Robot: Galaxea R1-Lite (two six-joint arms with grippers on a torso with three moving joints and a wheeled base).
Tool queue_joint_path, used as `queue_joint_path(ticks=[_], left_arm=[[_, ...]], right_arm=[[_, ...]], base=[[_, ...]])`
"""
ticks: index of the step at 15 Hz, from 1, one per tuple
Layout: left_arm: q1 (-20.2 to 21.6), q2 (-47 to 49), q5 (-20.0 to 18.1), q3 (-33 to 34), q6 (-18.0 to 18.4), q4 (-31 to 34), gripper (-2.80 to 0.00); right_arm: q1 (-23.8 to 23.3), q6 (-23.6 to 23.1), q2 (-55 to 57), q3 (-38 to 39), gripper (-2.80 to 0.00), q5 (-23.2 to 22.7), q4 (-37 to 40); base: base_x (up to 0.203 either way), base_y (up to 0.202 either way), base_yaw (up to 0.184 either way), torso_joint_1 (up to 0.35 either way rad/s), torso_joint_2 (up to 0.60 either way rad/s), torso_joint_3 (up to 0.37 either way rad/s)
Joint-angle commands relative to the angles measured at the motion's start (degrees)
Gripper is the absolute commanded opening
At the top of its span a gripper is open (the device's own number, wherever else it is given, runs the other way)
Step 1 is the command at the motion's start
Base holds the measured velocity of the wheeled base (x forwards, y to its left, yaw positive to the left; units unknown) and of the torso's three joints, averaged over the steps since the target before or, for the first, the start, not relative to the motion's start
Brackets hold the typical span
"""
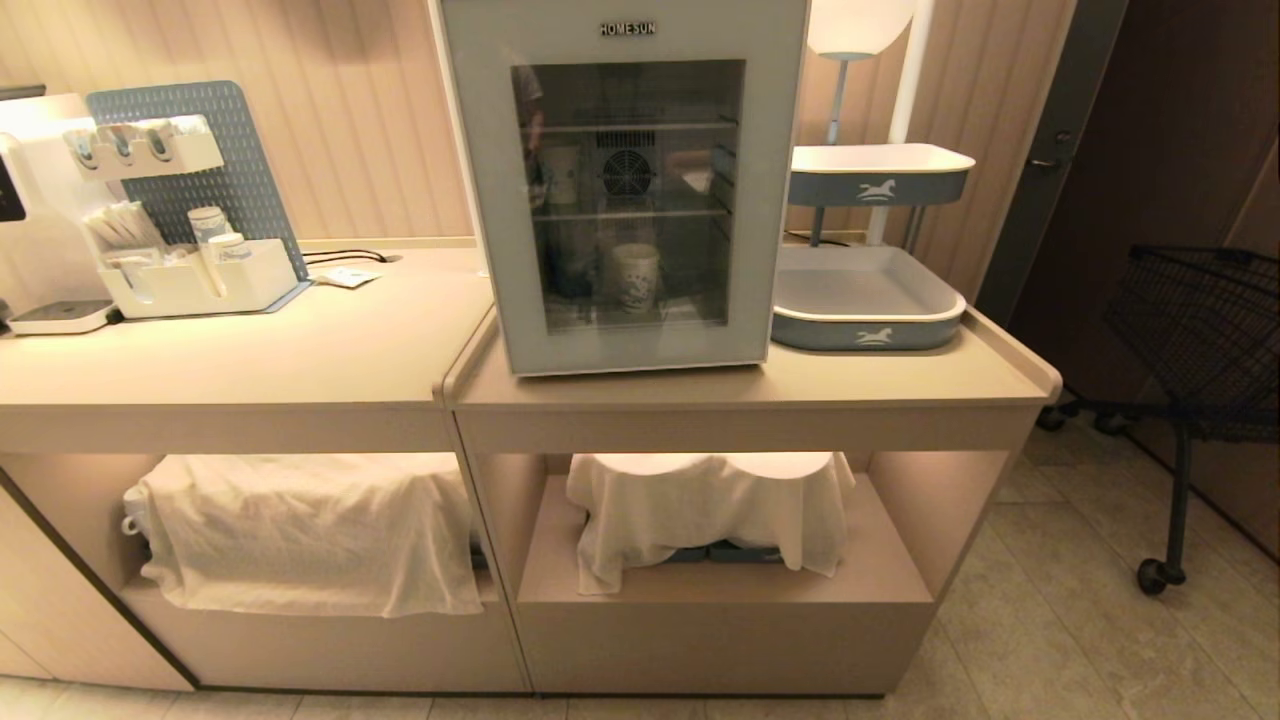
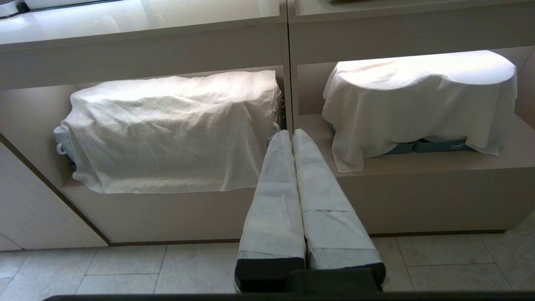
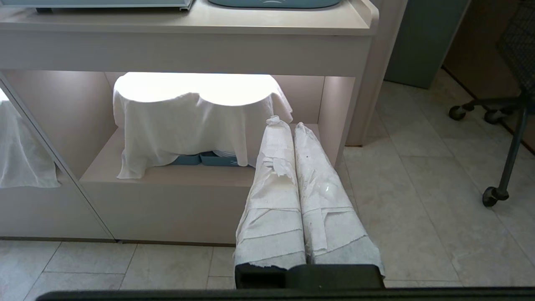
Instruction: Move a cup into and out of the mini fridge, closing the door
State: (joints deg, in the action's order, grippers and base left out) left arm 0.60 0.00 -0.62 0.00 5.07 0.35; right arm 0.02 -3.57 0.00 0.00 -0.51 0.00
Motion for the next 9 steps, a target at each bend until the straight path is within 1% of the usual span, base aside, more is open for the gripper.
queue_joint_path(ticks=[1, 6, 9], left_arm=[[0.0, 0.0, 0.0, 0.0, 0.0, 0.0, -2.80], [0.0, 0.0, 0.0, 0.0, 0.0, 0.0, -2.80], [0.0, 0.0, 0.0, 0.0, 0.0, 0.0, -2.80]], right_arm=[[0.0, -0.3, 0.0, 0.0, -2.80, -0.3, 0.0], [0.0, 1.2, 0.0, 0.0, -2.80, 0.1, -0.2], [0.0, 0.6, 0.0, 0.0, -2.80, -0.1, 0.2]], base=[[0.000, 0.000, 0.000, 0.000, 0.00, 0.000], [0.000, 0.000, 0.000, 0.000, 0.00, 0.000], [0.000, 0.000, 0.000, 0.000, 0.00, 0.000]])
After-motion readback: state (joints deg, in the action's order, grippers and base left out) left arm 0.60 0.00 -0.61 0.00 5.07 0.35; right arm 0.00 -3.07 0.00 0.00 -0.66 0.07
